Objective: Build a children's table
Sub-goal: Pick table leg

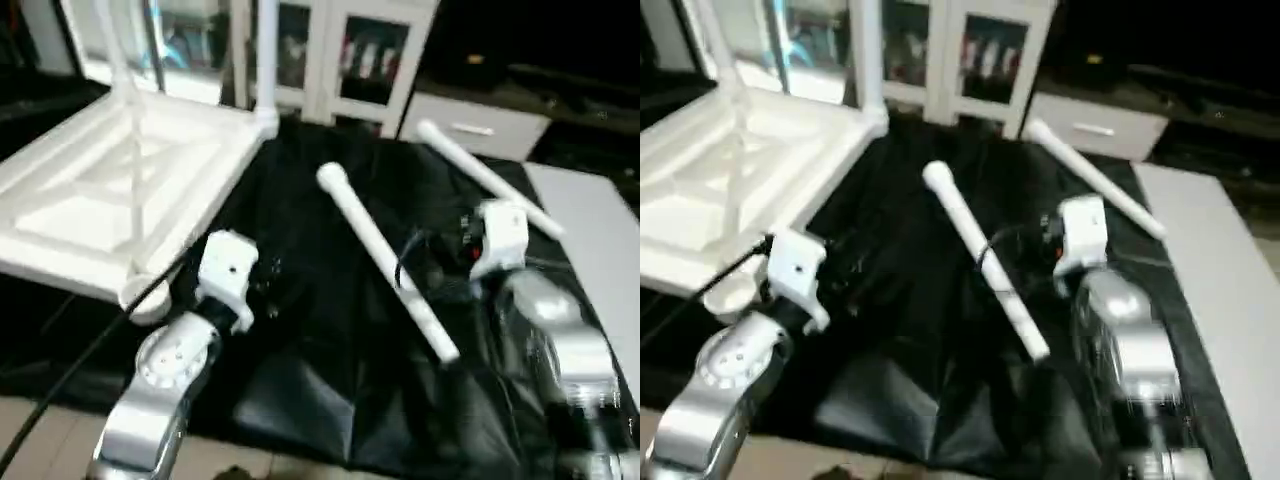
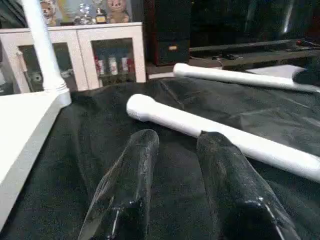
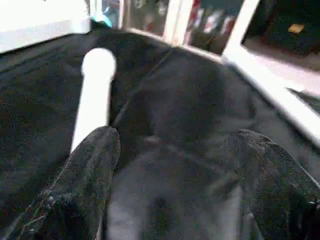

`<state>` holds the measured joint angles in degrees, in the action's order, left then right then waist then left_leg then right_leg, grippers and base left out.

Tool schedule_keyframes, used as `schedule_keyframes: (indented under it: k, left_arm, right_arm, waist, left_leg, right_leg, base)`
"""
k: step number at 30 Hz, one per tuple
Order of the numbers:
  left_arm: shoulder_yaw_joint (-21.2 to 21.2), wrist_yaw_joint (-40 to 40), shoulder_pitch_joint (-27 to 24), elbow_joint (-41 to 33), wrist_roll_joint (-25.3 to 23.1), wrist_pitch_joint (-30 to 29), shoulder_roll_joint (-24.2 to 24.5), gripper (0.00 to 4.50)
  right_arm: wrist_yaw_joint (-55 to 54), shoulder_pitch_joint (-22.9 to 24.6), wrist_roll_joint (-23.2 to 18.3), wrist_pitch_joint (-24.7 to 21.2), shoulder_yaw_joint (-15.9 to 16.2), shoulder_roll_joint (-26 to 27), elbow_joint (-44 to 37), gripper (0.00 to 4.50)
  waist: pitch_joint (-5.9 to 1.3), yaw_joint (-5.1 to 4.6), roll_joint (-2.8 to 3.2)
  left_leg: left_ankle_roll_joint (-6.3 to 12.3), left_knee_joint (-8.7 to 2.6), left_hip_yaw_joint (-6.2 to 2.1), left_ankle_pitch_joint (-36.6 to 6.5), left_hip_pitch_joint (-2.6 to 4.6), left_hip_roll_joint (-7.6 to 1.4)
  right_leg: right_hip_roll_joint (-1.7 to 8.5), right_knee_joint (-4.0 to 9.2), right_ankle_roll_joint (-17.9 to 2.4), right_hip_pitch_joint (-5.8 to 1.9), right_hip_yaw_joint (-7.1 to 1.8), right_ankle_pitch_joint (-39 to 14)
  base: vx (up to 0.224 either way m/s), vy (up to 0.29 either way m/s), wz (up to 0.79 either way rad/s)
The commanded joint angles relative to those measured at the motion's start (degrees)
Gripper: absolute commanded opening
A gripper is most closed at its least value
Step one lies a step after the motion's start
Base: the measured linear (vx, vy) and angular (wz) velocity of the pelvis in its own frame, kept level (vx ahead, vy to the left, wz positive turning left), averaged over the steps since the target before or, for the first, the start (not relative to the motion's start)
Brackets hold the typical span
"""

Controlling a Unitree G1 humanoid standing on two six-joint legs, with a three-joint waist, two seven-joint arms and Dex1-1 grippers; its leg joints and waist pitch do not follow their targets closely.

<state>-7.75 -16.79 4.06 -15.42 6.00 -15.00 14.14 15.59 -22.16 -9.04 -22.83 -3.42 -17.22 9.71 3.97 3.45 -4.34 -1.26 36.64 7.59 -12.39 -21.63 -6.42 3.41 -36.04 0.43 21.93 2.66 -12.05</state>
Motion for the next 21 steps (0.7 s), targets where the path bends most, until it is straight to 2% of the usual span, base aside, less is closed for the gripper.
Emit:
schedule_keyframes:
  k: [1,2,4,5,7,9,12,13,15,17,18,19,21]
  left_arm:
    - [-0.6,-0.8,-0.4,0.6,-0.4,-1.3,0.3,1.63]
    - [-0.7,-0.8,-0.7,0.7,-0.8,-1.5,0.6,1.63]
    - [-0.7,-0.9,-1.2,0.5,-1.1,-1.6,0.8,1.63]
    - [-0.7,-0.9,-1.3,0.5,-1.1,-1.6,0.8,1.63]
    - [-0.4,-1.1,-1.8,0.2,-0.9,-1.8,1.1,1.63]
    - [-0.1,-1.2,-2.2,0.1,-0.7,-2.0,1.4,1.63]
    - [0.1,-1.3,-2.4,0.1,-0.7,-2.1,1.7,1.63]
    - [0.1,-1.5,-2.4,0.0,-0.7,-2.4,1.9,1.63]
    - [0.0,-1.6,-2.4,0.0,-0.8,-2.5,2.1,1.63]
    - [0.0,-1.9,-2.4,0.1,-1.0,-2.7,2.4,1.63]
    - [0.0,-1.9,-2.4,0.1,-1.0,-2.7,2.4,1.63]
    - [0.6,-1.8,-2.4,0.3,-1.2,-2.8,2.8,1.63]
    - [1.2,-1.4,-2.2,0.4,-1.3,-2.8,3.0,1.63]
  right_arm:
    - [1.2,-0.9,2.0,1.1,0.6,-2.5,5.0,3.69]
    - [1.2,-1.0,2.9,1.7,0.9,-3.5,6.5,3.69]
    - [0.8,-0.8,4.1,2.4,1.0,-4.6,7.8,3.69]
    - [0.6,-0.7,4.5,2.5,1.1,-5.0,8.2,3.69]
    - [-0.5,-0.1,6.1,3.5,1.0,-6.2,10.0,3.69]
    - [-1.0,0.6,7.4,4.7,1.2,-7.1,12.0,3.69]
    - [-0.2,0.9,7.6,5.9,1.7,-7.3,13.8,3.69]
    - [2.0,1.5,7.3,6.5,2.9,-7.3,14.8,3.69]
    - [3.5,1.9,7.3,6.7,3.9,-7.3,15.3,3.69]
    - [6.2,3.5,8.2,6.3,6.4,-7.4,14.0,3.69]
    - [6.2,3.5,8.2,6.3,6.4,-7.4,14.0,3.69]
    - [11.1,6.9,8.5,5.3,10.6,-8.0,9.7,3.69]
    - [14.6,9.1,8.3,4.3,13.2,-8.5,6.5,3.69]
  waist:
    - [-1.95,-1.01,0.58]
    - [-1.71,-1.27,0.10]
    - [-1.77,-1.23,0.22]
    - [-1.98,-1.44,-0.03]
    - [-2.34,-1.63,-0.06]
    - [-2.45,-1.63,-0.15]
    - [-2.39,-1.55,-0.47]
    - [-2.45,-1.46,-0.26]
    - [-2.57,-1.32,-0.22]
    - [-2.70,-1.17,-0.18]
    - [-2.77,-1.09,-0.14]
    - [-2.82,-1.04,-0.11]
    - [-2.88,-0.68,-0.05]
  left_leg:
    - [-5.77,-6.26,-2.96,-31.4,2.19,-6.08]
    - [-5.75,-6.34,-2.93,-31.6,1.97,-6.01]
    - [-5.59,-6.25,-2.78,-30.8,1.87,-5.94]
    - [-4.94,-6.35,-2.78,-27.8,1.23,-5.99]
    - [-4.32,-6.58,-2.77,-23.9,0.70,-6.24]
    - [-3.14,-6.55,-2.18,-19.6,0.44,-6.34]
    - [-1.77,-6.34,-1.53,-18.8,0.52,-6.32]
    - [-1.40,-6.26,-1.43,-18.1,0.50,-6.40]
    - [-0.47,-6.24,-1.15,-15.1,0.48,-6.70]
    - [0.42,-6.17,-0.90,-12.0,0.35,-6.80]
    - [0.78,-6.09,-0.80,-11.0,0.45,-6.88]
    - [1.56,-6.03,-0.62,-9.0,0.26,-6.94]
    - [2.89,-5.97,-0.43,-6.2,0.36,-7.14]
  right_leg:
    - [5.60,6.44,-6.6,-0.20,-2.41,-29.0]
    - [5.83,6.75,-6.0,-0.37,-2.26,-30.0]
    - [6.12,6.90,-5.7,-0.38,-2.36,-30.6]
    - [6.42,6.74,-5.8,-0.96,-2.34,-29.7]
    - [6.41,6.18,-6.9,-1.36,-2.23,-24.9]
    - [6.20,5.71,-8.7,-1.49,-2.24,-18.0]
    - [6.31,5.92,-8.7,-1.33,-2.24,-19.7]
    - [6.39,5.96,-9.1,-1.34,-2.23,-19.6]
    - [6.18,5.55,-10.4,-1.38,-2.29,-15.2]
    - [6.05,5.10,-11.5,-1.64,-2.29,-10.9]
    - [6.01,4.94,-11.9,-1.64,-2.31,-9.4]
    - [5.90,4.66,-12.6,-1.92,-2.31,-6.4]
    - [5.79,4.27,-12.9,-2.09,-2.40,-1.9]
  base:
    - [-0.067,-0.005,0.02]
    - [-0.067,-0.005,0.02]
    - [-0.026,0.000,0.01]
    - [0.000,0.000,0.00]
    - [0.000,0.000,0.00]
    - [0.000,0.000,0.00]
    - [0.000,0.000,0.00]
    - [0.000,0.000,0.00]
    - [0.000,0.000,0.00]
    - [0.052,-0.018,-0.01]
    - [0.057,-0.017,-0.01]
    - [0.062,-0.015,-0.02]
    - [0.060,-0.014,-0.02]
